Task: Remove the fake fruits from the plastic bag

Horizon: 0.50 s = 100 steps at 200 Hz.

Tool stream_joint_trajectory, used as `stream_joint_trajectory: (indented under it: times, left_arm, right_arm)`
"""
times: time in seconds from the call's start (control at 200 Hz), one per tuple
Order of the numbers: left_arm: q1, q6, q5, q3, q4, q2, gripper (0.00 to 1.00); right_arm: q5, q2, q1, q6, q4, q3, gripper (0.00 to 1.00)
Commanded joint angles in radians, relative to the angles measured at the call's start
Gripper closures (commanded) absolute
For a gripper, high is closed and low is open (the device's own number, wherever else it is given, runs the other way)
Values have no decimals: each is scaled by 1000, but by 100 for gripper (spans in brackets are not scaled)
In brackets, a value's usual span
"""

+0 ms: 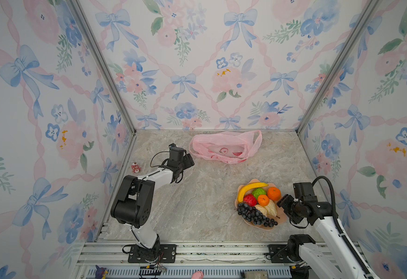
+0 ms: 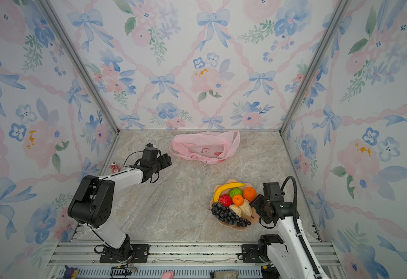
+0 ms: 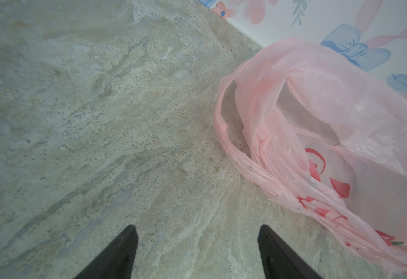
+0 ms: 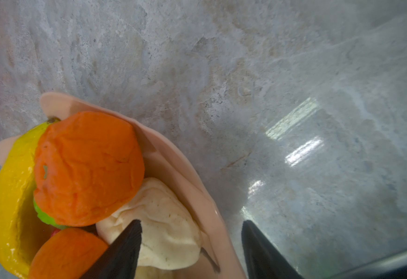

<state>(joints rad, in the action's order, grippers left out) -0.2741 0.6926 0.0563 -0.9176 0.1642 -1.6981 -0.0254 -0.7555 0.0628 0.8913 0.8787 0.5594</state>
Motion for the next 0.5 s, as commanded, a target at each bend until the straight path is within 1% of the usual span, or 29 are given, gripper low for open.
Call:
stream_joint_trajectory:
  times: [0.0,0.155,0.495]
  left_arm:
    - [10,12,17,22,14,37,19]
    - [18,11,11,22,14,30,19]
    - [29,10,9,38,14,34,19]
  right_arm:
    - [6,12,13,16,20,-13,31]
    - [-23,0,43,48,-30,-28,32]
    - [-3,-53,175,133,-140,-35,39]
